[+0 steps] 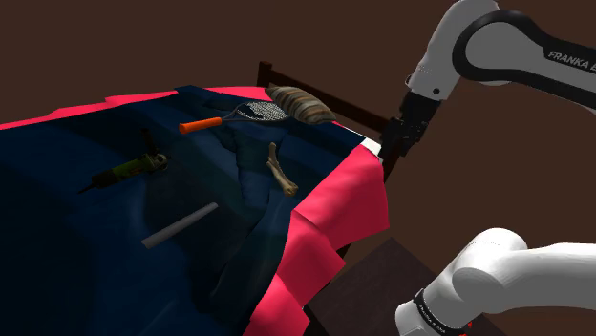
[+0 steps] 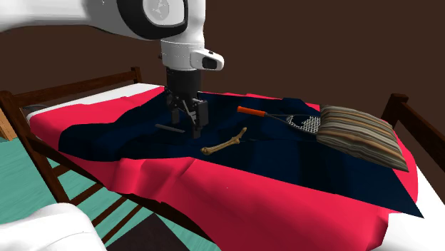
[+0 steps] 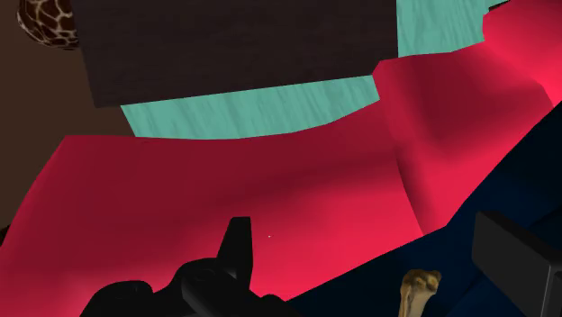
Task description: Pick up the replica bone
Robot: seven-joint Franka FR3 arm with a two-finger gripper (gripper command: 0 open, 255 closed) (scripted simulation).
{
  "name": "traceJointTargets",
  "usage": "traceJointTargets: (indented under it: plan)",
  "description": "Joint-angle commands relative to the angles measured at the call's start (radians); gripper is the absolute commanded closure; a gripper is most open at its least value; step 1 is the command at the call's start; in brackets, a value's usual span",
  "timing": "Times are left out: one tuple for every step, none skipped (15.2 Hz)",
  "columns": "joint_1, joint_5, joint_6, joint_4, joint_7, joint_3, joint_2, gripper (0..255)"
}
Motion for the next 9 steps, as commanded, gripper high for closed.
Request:
traceJointTargets:
  plan:
    - [0.0,0.0,0.0,0.0,0.0,0.0,0.0,0]
    - [0.001,0.006,0.04,-0.015,0.01,0.011,0.015,0]
    - [0.001,0.011,0.08,-0.028,0.019,0.022,0.031,0]
    - [0.001,0.016,0.12,-0.039,0.028,0.033,0.048,0]
    - [0.001,0.021,0.161,-0.049,0.038,0.044,0.067,0]
    - [0.001,0.026,0.201,-0.058,0.047,0.055,0.088,0]
    - [0.001,0.029,0.241,-0.064,0.057,0.066,0.11,0]
    - [0.001,0.032,0.28,-0.07,0.066,0.077,0.134,0]
    - [0.001,0.035,0.32,-0.073,0.076,0.088,0.158,0]
